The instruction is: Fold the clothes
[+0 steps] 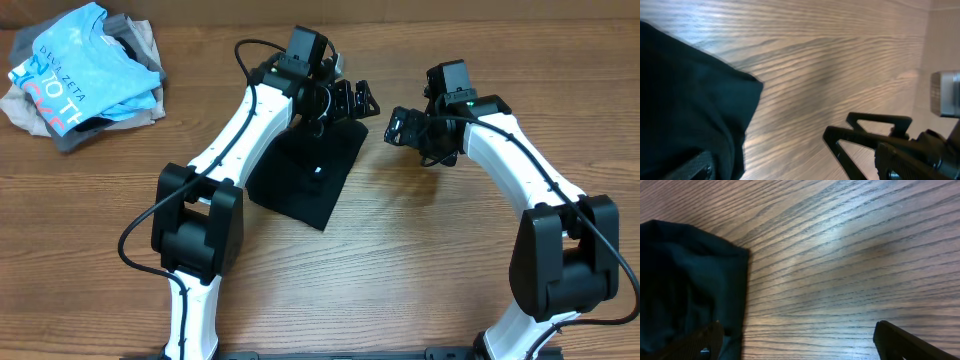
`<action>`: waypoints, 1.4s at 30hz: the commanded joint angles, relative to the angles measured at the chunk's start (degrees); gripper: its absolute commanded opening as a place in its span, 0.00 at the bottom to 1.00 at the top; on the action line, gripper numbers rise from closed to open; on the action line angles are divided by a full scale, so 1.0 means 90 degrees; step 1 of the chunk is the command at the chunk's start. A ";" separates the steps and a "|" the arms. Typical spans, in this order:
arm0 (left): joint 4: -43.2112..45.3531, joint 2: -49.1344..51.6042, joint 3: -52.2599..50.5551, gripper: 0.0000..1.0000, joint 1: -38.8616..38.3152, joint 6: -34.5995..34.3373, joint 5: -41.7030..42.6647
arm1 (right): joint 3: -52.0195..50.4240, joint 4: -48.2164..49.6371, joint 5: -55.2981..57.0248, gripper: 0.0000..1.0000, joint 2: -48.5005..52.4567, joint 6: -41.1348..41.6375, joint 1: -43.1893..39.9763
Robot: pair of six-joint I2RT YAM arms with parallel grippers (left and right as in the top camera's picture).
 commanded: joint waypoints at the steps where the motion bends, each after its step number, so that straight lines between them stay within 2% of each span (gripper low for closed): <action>1: -0.0430 0.0075 0.0355 0.98 0.0080 0.0170 -0.0617 | -0.0015 0.0000 0.0005 1.00 -0.0012 0.0036 -0.0134; 8: -0.0930 0.0075 0.0619 0.94 0.0061 0.0335 -0.0945 | 0.0194 -0.0418 -0.0019 1.00 -0.0056 0.0243 -0.0797; 14: -0.1464 0.0075 0.1217 0.95 -0.0121 0.0542 -0.1059 | 0.0423 -0.0831 -0.0017 1.00 -0.0053 0.0240 -0.1639; 22: -0.1474 0.0075 0.1297 0.95 -0.0478 0.0561 -0.1071 | 0.0420 -0.1093 -0.0046 1.00 -0.0053 0.0240 -0.2460; 27: -0.1688 0.0073 0.1503 0.95 -0.0316 0.0658 -0.1503 | 0.0420 -0.1253 -0.0160 1.00 -0.0053 0.0109 -0.2701; 30: -0.2368 0.0066 0.1996 0.95 0.0002 0.1246 -0.1734 | 0.0384 -0.1287 -0.0160 1.00 -0.0053 -0.0206 -0.2715; 34: -0.4005 0.0066 0.2756 0.97 0.0646 0.1460 -0.2900 | 0.0296 -0.1273 -0.0160 1.00 -0.0053 -0.0216 -0.2715; 36: -0.4588 0.0066 0.2926 0.98 0.0988 0.1902 -0.3177 | 0.0250 -0.1248 -0.0160 1.00 -0.0053 -0.0216 -0.2715; 38: -0.5088 0.0066 0.2951 0.99 0.1365 0.2788 -0.3155 | 0.0228 -0.1246 -0.0160 1.00 -0.0053 -0.0214 -0.2715; 42: -0.5513 0.0095 0.2909 1.00 0.1970 0.3869 -0.2713 | 0.0228 -0.1202 -0.0168 1.00 -0.0053 -0.0185 -0.2715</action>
